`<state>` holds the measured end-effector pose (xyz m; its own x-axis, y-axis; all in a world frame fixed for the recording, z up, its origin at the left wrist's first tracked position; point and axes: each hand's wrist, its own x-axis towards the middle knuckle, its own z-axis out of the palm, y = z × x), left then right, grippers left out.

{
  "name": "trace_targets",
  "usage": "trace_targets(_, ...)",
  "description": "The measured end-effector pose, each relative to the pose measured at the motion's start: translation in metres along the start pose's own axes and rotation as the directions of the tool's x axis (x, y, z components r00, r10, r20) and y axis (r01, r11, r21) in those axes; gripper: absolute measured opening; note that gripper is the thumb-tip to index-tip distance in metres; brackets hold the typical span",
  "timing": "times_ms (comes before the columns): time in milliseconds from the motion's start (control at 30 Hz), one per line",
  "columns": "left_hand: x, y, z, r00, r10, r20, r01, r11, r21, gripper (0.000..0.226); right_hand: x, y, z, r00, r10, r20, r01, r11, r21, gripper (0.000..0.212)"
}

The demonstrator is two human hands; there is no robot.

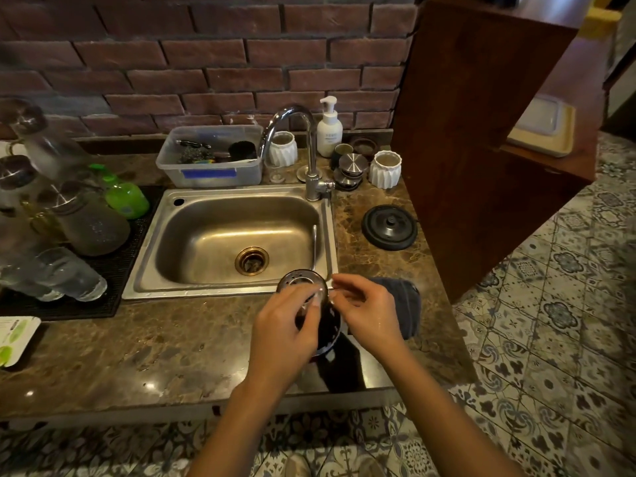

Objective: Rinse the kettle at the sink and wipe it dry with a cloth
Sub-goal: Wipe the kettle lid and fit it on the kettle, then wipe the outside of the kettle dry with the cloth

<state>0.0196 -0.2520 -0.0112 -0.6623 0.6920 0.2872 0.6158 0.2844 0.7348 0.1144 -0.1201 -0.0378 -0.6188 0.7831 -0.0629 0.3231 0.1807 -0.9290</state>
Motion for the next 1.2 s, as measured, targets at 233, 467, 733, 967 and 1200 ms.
trace_targets(233,-0.018,0.034,0.087,0.962,-0.183,0.203,0.218,0.961,-0.168,0.022,0.027,0.074,-0.066,0.962,0.252,-0.103,-0.269,0.940,-0.209,0.043)
trace_targets(467,0.007,0.004,0.180,0.759,-0.555,0.340,0.573,0.818,0.055,0.042,0.056,0.138,-0.088,0.811,0.572,-0.125,-0.585,0.791,-0.177,0.064)
trace_targets(733,0.027,-0.005,0.208,0.715,-0.666,0.213,0.625,0.746,0.232,0.051,0.075,0.162,-0.084,0.710,0.695,-0.114,-0.698,0.716,0.009,0.040)
trace_targets(967,0.044,0.002,0.216,0.697,-0.691,0.191,0.543,0.683,0.489,0.036,0.080,0.159,-0.086,0.652,0.758,-0.018,-0.741,0.642,0.197,0.022)
trace_targets(1200,0.048,0.016,0.213,0.749,-0.613,0.252,0.595,0.789,0.152,0.025,0.073,0.138,-0.110,0.695,0.697,0.179,-0.693,0.581,0.427,0.009)
